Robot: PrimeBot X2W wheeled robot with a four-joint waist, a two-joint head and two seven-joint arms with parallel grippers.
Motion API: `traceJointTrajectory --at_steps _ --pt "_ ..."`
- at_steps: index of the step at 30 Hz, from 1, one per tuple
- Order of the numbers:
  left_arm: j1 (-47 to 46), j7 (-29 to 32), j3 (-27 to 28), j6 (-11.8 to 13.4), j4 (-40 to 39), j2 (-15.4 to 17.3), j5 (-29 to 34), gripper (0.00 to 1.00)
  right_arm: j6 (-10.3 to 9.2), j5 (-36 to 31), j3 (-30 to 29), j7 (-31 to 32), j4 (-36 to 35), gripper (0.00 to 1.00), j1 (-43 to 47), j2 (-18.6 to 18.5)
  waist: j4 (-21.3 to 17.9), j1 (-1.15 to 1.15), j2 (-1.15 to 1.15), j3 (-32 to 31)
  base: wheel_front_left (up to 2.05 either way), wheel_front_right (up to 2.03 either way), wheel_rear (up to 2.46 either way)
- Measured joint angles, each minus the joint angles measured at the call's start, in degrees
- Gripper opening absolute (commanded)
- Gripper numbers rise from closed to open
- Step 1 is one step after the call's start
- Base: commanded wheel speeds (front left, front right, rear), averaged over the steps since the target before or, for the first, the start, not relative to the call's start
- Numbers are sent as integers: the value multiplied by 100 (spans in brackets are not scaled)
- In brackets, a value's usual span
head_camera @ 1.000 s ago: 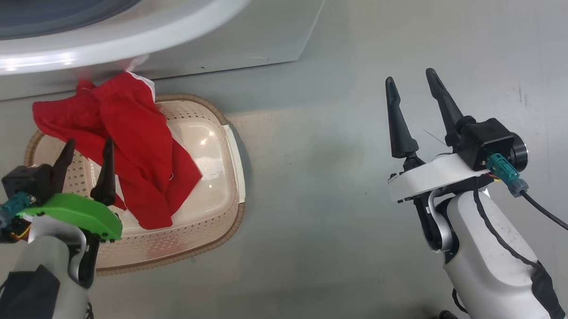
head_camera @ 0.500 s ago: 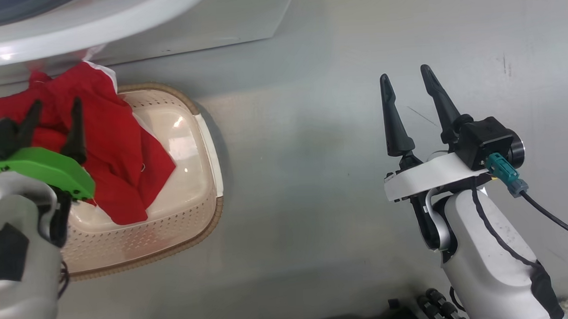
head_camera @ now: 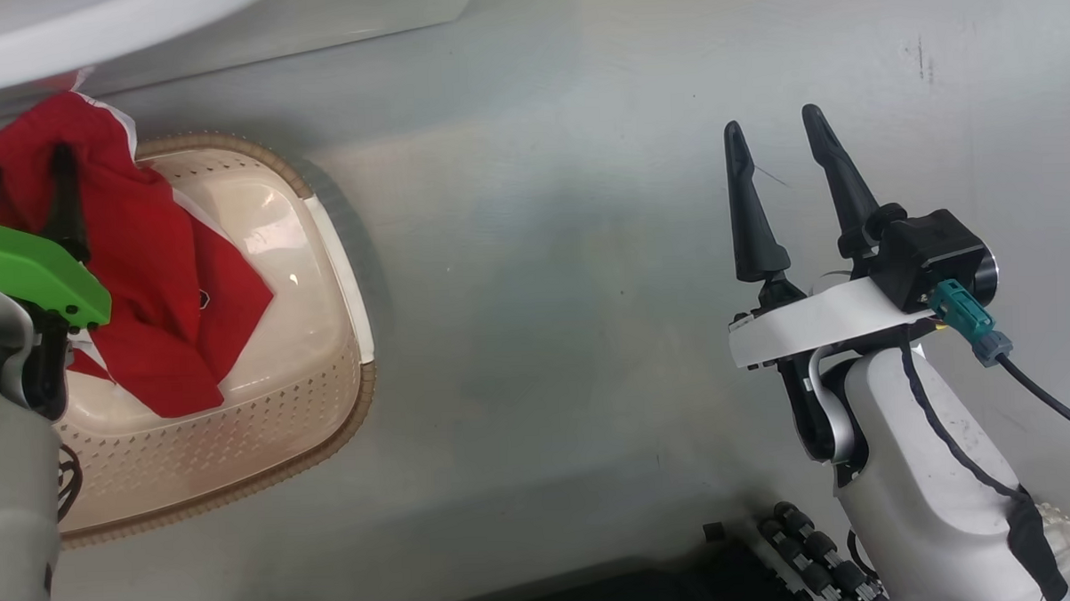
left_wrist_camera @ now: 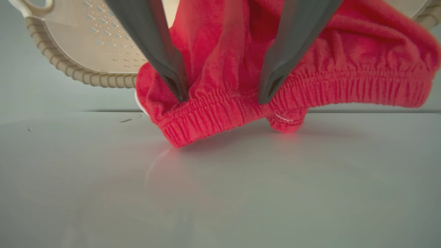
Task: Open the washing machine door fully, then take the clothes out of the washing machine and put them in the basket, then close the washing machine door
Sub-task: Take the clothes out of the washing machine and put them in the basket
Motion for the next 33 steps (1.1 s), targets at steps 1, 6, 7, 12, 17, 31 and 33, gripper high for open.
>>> traceJointTrajectory --at_steps 1,6,7,12,17,31,33 --pt "-32 1 -14 0 31 0 7 100 0 0 -13 0 1 100 0 -2 -15 0 0 21 0 0 0" --pt "-144 40 -30 0 198 3 8 0 0 0 -24 0 1 100 -4 0 -38 0 0 64 0 0 0" --pt "-155 12 -80 0 210 3 37 0 0 0 -51 0 7 100 -7 2 -33 0 0 60 0 0 0" --pt "-153 -205 -236 0 278 -81 104 0 0 -7 -138 0 37 100 -52 1 30 0 0 -26 0 0 0" --pt "-66 -344 -407 0 315 -211 103 0 0 -15 -149 0 70 100 -94 2 96 0 0 -146 0 0 0" --pt "1273 -234 -1373 0 727 -804 -35 0 0 -76 -154 0 354 100 -82 -2 464 0 0 -745 0 0 0" --pt "1380 -122 -1479 0 801 -865 -36 0 0 -77 -107 0 370 100 -81 -4 506 0 0 -812 0 0 0"
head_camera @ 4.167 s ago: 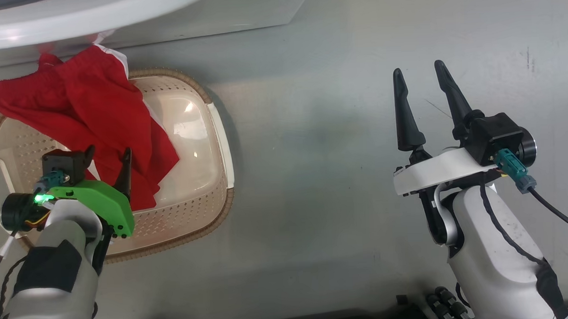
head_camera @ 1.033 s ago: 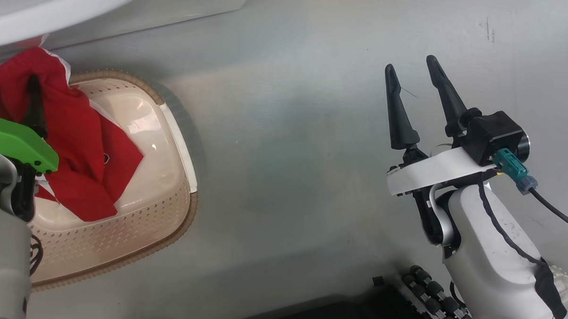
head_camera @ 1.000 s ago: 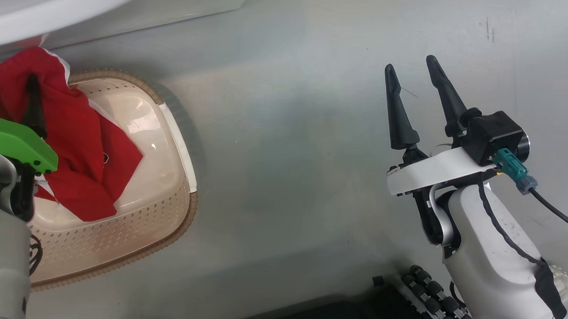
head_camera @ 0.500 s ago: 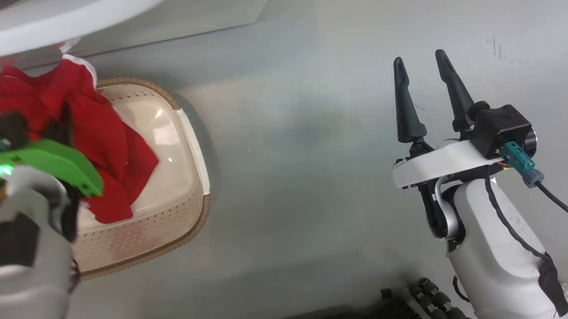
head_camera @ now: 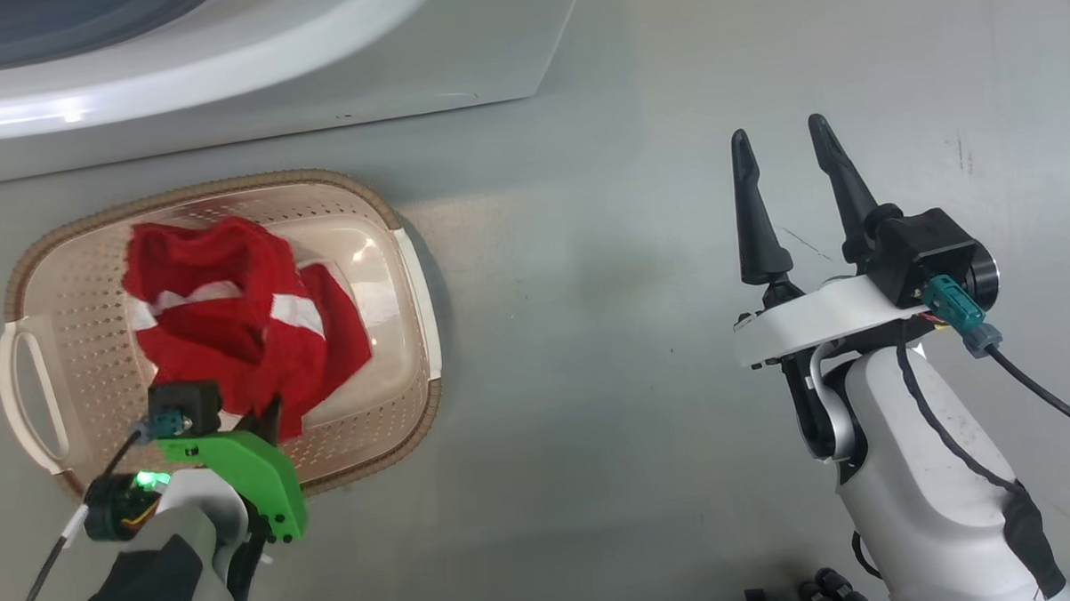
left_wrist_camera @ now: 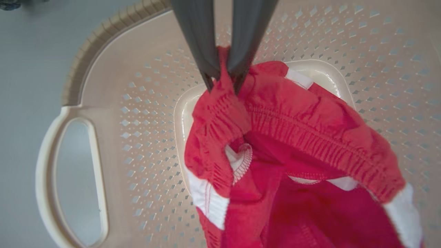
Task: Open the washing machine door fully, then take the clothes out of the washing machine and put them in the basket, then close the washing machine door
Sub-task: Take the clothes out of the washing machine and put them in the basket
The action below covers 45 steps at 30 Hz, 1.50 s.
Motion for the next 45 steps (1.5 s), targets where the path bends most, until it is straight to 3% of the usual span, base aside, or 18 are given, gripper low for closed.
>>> traceJointTrajectory --at_steps 12,13,14,15,16,34,41,45 --pt "15 96 -92 0 122 30 -64 0 0 -103 0 0 26 100 16 -1 43 0 0 -4 0 0 0" --pt "-30 32 -85 0 107 54 -64 10 0 -103 -5 0 26 100 16 -2 41 0 0 11 0 0 0" --pt "-76 -45 -59 0 88 85 -65 34 0 -103 -7 0 26 100 16 -2 38 0 0 25 0 0 0" --pt "-128 -133 -38 0 69 123 -65 94 0 -104 -10 0 27 100 16 -1 33 0 0 34 0 0 0" --pt "-185 -151 -38 0 69 158 -64 100 0 -104 -20 0 30 100 18 0 30 0 0 38 0 0 0" --pt "-236 -522 -104 0 -46 137 -140 100 0 -126 -93 0 85 100 18 -1 147 0 0 -466 0 0 0" --pt "-44 -563 -56 0 -382 167 -234 100 0 -111 -115 0 125 100 119 -2 222 0 0 -893 0 0 0" --pt "34 -560 286 0 -987 255 -330 100 0 27 -132 0 143 100 227 0 257 0 0 -1178 0 0 0"
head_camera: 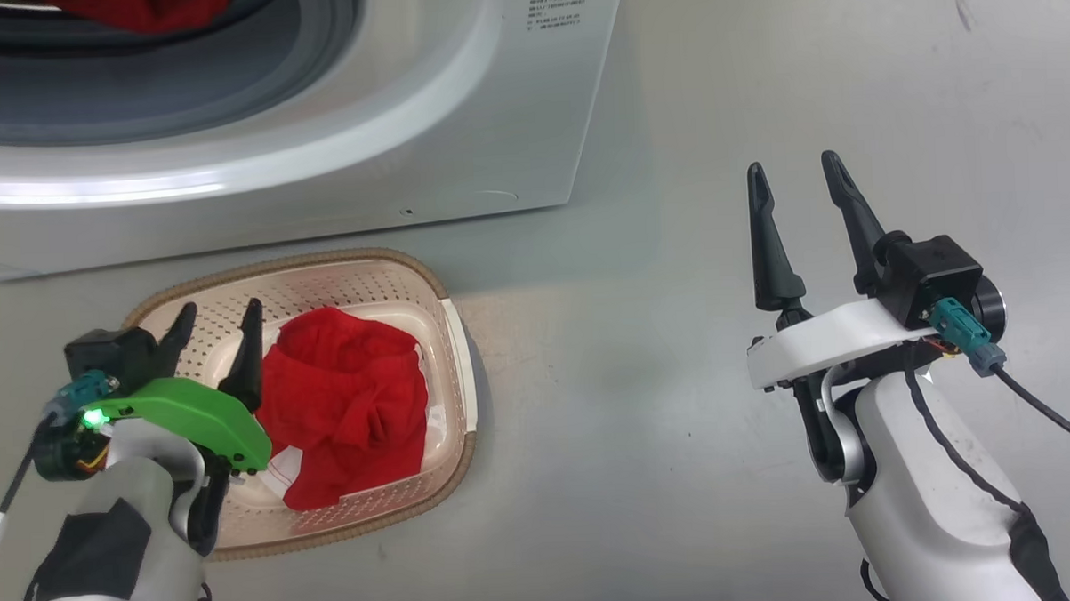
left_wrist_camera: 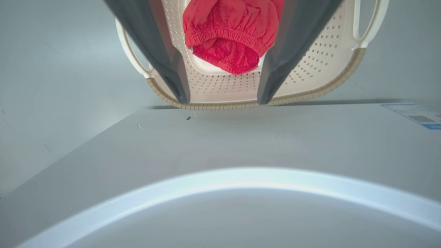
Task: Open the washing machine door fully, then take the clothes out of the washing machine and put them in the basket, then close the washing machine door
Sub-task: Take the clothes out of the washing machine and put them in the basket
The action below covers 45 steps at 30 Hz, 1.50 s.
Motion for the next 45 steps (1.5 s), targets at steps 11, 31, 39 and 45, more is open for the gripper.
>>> traceJointTrajectory --at_steps 11,31,39,45 --pt "650 0 615 0 -1205 187 371 100 7 44 -94 1 75 100 445 1 62 0 0 -919 0 0 0" --pt "2323 0 1595 376 -2715 138 984 100 214 -54 -277 1 -170 100 1228 24 -61 0 0 -2245 0 0 0" --pt "2871 -1 1816 495 -3207 -9 1180 100 264 -125 -343 1 -285 100 1621 43 -129 0 0 -2538 0 0 0" --pt "3110 -1 1886 498 -3418 -100 1328 100 312 -157 -371 1 -326 100 1679 46 -153 0 0 -2593 0 0 0"
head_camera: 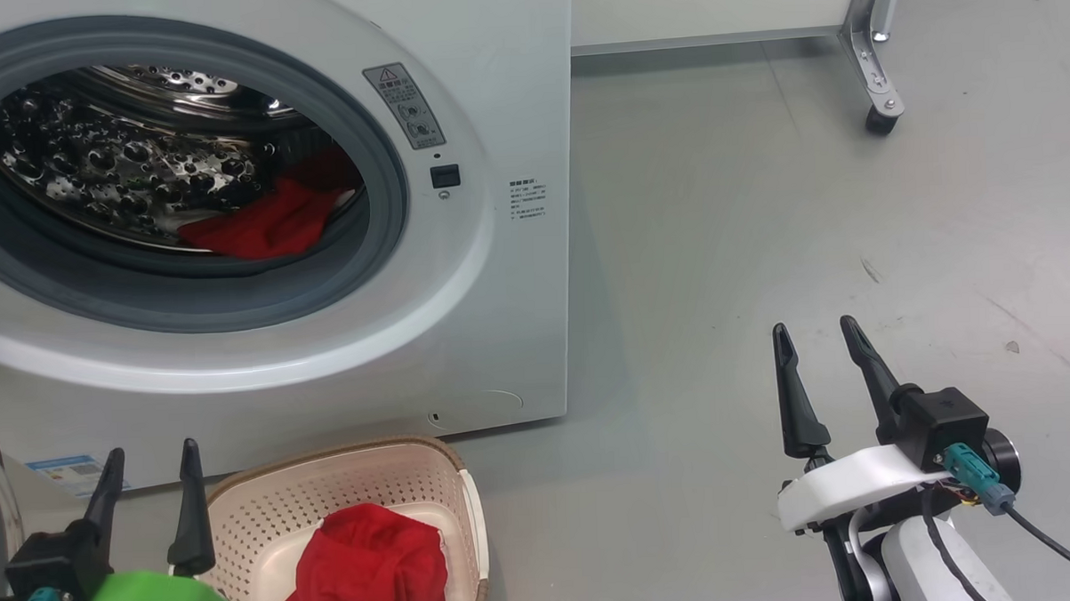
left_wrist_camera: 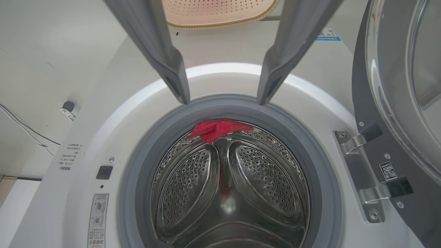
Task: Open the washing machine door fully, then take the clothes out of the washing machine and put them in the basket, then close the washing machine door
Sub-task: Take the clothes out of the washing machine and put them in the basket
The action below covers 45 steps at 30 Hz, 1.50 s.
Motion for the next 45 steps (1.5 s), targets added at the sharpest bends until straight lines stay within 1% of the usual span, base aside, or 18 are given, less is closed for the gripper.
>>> traceJointTrajectory --at_steps 5,8,15,20,24,33,34,37,41,45 --pt "159 1 44 0 -142 -73 54 100 7 -16 -16 0 -37 100 79 1 -1 0 0 -19 0 0 0" --pt "209 0 52 0 -202 -142 111 100 51 -18 -20 0 -41 100 102 1 5 0 0 -21 0 0 0" --pt "353 0 92 -10 -322 -185 172 100 53 -45 -25 0 -69 100 115 3 18 0 0 -13 0 0 0" --pt "412 0 102 -47 -358 -212 207 100 101 -49 -19 0 -71 100 188 4 22 0 0 8 0 0 0" --pt "508 1 101 -67 -347 -223 204 100 101 -48 34 0 -90 100 210 5 21 0 0 110 0 0 0" --pt "487 1 118 -204 -224 -233 144 100 83 -49 181 0 -90 100 209 7 10 0 0 546 0 0 0" --pt "470 1 115 -219 -191 -234 140 100 52 -51 198 0 -90 100 208 7 7 0 0 607 0 0 0" --pt "325 1 116 -264 -88 -260 -25 100 42 -51 248 0 -96 100 192 7 -2 0 0 806 0 0 0" --pt "-82 1 42 -320 -12 -261 -67 100 -13 -51 330 0 -130 100 99 4 -19 0 0 1089 0 0 0" --pt "-614 1 -13 -369 -12 -119 -66 100 -18 -49 436 0 -193 100 -107 4 -40 0 0 1385 0 0 0"
